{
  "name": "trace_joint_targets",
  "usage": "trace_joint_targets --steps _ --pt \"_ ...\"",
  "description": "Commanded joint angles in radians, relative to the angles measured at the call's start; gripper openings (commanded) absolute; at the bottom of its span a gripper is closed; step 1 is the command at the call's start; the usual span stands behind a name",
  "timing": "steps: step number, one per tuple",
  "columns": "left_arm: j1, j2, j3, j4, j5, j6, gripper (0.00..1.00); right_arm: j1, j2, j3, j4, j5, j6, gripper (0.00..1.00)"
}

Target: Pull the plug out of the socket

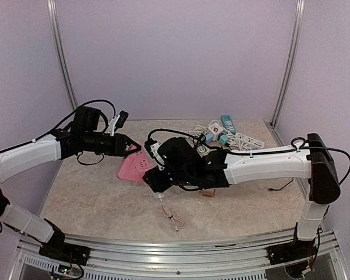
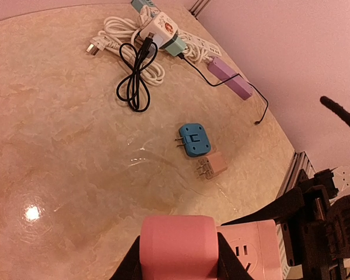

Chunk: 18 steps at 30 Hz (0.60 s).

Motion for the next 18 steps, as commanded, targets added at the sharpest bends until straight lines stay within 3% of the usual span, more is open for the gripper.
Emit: trace_joint_targets --steps 1,7,18 --pt "-0.004 0.011 0.026 -0.036 -0.068 0.071 0.0 0.0 0.015 0.043 -0.085 0.102 -0.003 0.0" --pt "-0.005 0.012 0.025 -0.026 -0.035 0.073 0.0 -0.003 -0.007 0.018 -0.056 0.082 0.001 0.0" --pt "-0.007 0.006 0.019 0.008 0.07 0.084 0.0 -0.091 -0.097 -0.151 0.156 -0.193 0.067 0.0"
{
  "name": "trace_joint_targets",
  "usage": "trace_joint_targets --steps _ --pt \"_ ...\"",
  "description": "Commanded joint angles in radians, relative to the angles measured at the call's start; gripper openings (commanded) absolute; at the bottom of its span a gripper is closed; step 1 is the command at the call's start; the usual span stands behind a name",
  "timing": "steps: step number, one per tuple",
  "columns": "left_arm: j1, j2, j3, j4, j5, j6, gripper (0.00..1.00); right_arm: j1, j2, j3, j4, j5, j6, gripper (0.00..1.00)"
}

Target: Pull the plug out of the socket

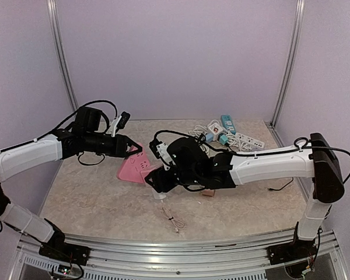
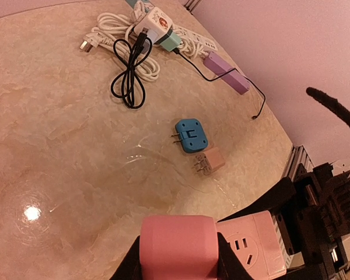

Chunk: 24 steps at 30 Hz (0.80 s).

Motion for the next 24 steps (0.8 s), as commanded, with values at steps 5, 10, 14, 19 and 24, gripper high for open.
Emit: trace_joint_targets --steps 5,10,14,19,24 --pt "-0.007 -0.011 0.017 0.002 0.036 0.076 0.0 -0.064 -0.07 -0.057 0.025 -0.078 0.047 0.0" --pt "-0.02 -0.005 0.022 -0.012 0.001 0.079 0.0 -0.039 -0.061 -0.033 -0.025 0.022 0.033 0.0" --pt "-0.023 0.009 0.029 -0.025 -0.021 0.074 0.0 -0.003 -0.045 0.007 -0.078 0.123 0.002 0.0" --pt "-0.021 0.02 0.034 -0.037 -0.042 0.07 0.0 0.032 -0.009 0.077 -0.152 0.223 -0.04 0.0" --pt "-0.021 0.035 0.038 -0.044 -0.05 0.069 0.0 0.052 0.02 0.122 -0.219 0.296 -0.066 0.0"
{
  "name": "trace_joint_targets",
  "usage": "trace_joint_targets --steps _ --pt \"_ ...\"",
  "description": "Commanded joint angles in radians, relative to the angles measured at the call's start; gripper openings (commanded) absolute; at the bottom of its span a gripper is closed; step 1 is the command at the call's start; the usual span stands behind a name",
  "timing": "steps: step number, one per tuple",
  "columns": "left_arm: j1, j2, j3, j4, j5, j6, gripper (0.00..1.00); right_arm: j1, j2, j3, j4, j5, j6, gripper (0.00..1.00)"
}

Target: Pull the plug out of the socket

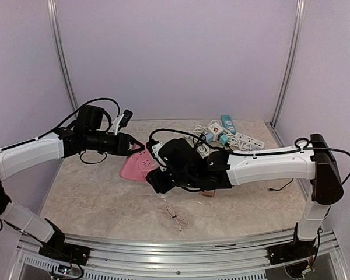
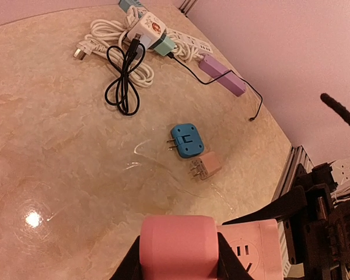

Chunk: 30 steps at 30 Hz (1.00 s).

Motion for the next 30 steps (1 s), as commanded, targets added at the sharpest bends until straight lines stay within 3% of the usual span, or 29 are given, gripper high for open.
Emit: trace_joint_targets --steps 1,9,24,30 --pt "0.001 0.022 0.014 -0.05 -0.04 0.064 0.0 0.004 0.014 0.045 -0.088 0.143 -0.029 0.0" --pt "0.001 0.035 0.016 -0.048 -0.042 0.063 0.0 0.012 0.002 0.046 -0.098 0.192 -0.025 0.0" --pt "0.001 0.008 0.002 -0.003 0.072 0.081 0.0 -0.101 -0.144 -0.177 0.175 -0.132 0.073 0.0" --pt "0.001 0.001 -0.001 0.003 0.083 0.08 0.0 -0.109 -0.146 -0.181 0.176 -0.138 0.077 0.0"
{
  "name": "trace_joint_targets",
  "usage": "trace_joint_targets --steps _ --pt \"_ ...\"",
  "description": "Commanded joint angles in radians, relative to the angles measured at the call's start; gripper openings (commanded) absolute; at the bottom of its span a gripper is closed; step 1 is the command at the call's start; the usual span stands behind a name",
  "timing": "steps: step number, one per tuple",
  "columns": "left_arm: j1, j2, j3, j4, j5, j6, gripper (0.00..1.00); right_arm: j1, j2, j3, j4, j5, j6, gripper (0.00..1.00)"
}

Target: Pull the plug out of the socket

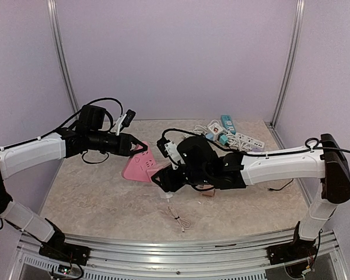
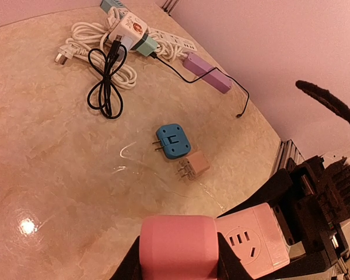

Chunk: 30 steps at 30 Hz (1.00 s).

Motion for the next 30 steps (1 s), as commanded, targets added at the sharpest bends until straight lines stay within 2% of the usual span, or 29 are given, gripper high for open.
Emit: trace_joint_targets --steps 1,7,13,21,30 --pt "0.004 -0.021 -0.005 -0.035 0.023 0.067 0.0 -0.044 -0.043 -0.01 0.019 0.032 0.054 0.0" --pt "0.004 -0.023 -0.005 -0.037 0.011 0.067 0.0 -0.04 -0.034 0.01 -0.007 0.066 0.044 0.0" --pt "0.016 -0.006 0.005 -0.062 -0.04 0.054 0.0 -0.003 -0.019 0.057 -0.076 0.189 -0.002 0.0" --pt "0.055 0.025 0.012 -0.071 -0.034 0.021 0.0 0.051 0.049 0.168 -0.205 0.35 -0.05 0.0" --pt "0.061 0.024 0.011 -0.066 -0.025 0.018 0.0 0.06 0.041 0.165 -0.188 0.352 -0.044 0.0"
